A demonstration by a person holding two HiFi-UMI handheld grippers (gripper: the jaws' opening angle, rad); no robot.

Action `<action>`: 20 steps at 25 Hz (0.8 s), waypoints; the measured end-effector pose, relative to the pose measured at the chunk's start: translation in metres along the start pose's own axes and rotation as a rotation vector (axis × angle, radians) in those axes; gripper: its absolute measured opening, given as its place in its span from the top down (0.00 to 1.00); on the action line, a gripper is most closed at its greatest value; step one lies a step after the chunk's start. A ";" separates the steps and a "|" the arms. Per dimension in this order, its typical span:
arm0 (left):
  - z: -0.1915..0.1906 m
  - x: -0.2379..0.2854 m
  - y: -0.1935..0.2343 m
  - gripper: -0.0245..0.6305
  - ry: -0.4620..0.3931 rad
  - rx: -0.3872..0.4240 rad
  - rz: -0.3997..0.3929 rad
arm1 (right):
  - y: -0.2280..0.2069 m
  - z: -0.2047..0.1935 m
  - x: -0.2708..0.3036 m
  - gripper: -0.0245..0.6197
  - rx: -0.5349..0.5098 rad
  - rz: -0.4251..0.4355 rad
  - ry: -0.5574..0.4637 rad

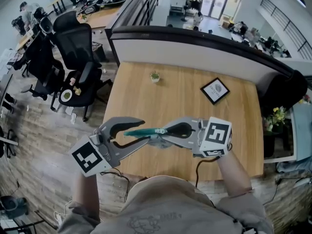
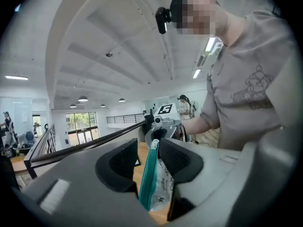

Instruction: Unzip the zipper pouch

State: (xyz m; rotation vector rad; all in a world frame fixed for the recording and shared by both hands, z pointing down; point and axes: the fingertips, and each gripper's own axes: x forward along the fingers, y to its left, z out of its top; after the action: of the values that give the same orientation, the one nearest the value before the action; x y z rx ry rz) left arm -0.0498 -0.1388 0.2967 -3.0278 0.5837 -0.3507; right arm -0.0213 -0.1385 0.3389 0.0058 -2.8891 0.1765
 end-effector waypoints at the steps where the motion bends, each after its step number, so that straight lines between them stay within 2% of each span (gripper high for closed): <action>1: 0.002 0.006 -0.004 0.73 0.005 0.014 -0.018 | 0.001 -0.001 0.002 0.94 -0.002 0.002 0.003; 5: 0.006 0.027 -0.016 0.73 0.011 0.077 -0.073 | 0.006 -0.005 0.004 0.94 -0.012 0.007 0.023; 9: 0.002 0.037 -0.023 0.74 0.031 0.070 -0.111 | 0.009 -0.010 0.003 0.94 -0.029 0.004 0.038; 14: -0.006 0.044 -0.027 0.85 0.027 0.076 -0.120 | 0.009 -0.016 0.005 0.94 -0.014 0.006 0.036; 20: -0.015 0.046 -0.026 0.87 0.041 0.093 -0.104 | 0.005 -0.026 0.008 0.94 0.028 -0.001 0.055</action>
State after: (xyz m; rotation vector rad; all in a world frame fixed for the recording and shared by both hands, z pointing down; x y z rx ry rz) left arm -0.0020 -0.1321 0.3233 -2.9744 0.4008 -0.4331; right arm -0.0230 -0.1304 0.3650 0.0079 -2.8313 0.2128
